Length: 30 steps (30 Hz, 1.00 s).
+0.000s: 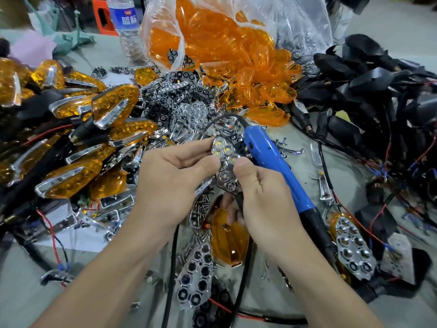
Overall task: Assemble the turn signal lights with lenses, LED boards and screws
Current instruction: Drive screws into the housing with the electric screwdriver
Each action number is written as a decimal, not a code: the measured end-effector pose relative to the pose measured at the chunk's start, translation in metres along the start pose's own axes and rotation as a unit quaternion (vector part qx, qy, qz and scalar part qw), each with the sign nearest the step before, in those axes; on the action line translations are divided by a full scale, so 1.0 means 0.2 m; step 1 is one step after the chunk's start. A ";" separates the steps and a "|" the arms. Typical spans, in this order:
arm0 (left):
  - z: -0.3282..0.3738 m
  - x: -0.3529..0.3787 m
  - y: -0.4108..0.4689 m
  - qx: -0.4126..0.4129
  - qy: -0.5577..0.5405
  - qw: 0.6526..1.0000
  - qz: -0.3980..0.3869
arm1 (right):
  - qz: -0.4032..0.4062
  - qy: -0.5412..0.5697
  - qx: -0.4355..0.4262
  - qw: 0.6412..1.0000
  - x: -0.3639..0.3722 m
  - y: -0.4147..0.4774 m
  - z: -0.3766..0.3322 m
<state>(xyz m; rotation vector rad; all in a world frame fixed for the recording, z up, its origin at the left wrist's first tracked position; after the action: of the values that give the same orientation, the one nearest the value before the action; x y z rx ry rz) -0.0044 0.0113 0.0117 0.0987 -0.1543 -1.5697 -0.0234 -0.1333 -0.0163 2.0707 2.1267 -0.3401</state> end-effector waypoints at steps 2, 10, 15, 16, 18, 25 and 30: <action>0.00 0.00 0.00 0.008 -0.006 1.000 0.013 | -0.026 -0.005 -0.007 1.000 -0.01 0.00 0.00; -0.04 0.01 0.00 0.006 0.033 0.999 0.011 | -0.105 0.165 -0.025 0.980 -0.02 0.00 -0.06; -0.03 0.03 -0.02 -0.043 -0.040 0.992 -0.115 | -0.139 0.199 -0.011 0.970 -0.03 -0.03 -0.09; -0.03 0.03 -0.02 -0.047 -0.057 0.990 -0.122 | -0.145 0.196 -0.010 0.970 -0.03 -0.03 -0.08; -0.02 0.03 -0.02 -0.037 -0.068 0.990 -0.121 | -0.165 0.200 -0.002 0.966 -0.04 -0.03 -0.09; -0.05 0.00 0.02 -0.038 0.006 0.998 -0.047 | -0.169 0.242 0.028 0.955 -0.03 -0.02 -0.09; -0.07 -0.02 0.01 -0.124 -0.094 0.985 -0.068 | -0.155 0.262 0.021 0.952 -0.03 -0.02 -0.08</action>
<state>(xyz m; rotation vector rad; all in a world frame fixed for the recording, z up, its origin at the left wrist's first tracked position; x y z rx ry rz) 0.0001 0.0149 -0.0019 -0.2400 -0.1008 -1.7222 -0.0262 -0.1353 0.0017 2.0113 2.7772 0.1615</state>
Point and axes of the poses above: each hand's wrist, its own y-axis towards the middle knuckle, its own x-axis out of the palm, z = x × y, the point moved 2 cm from there along y, towards the middle knuckle, and after that the axes turned 4 degrees about -z, right-handed, at the moved point
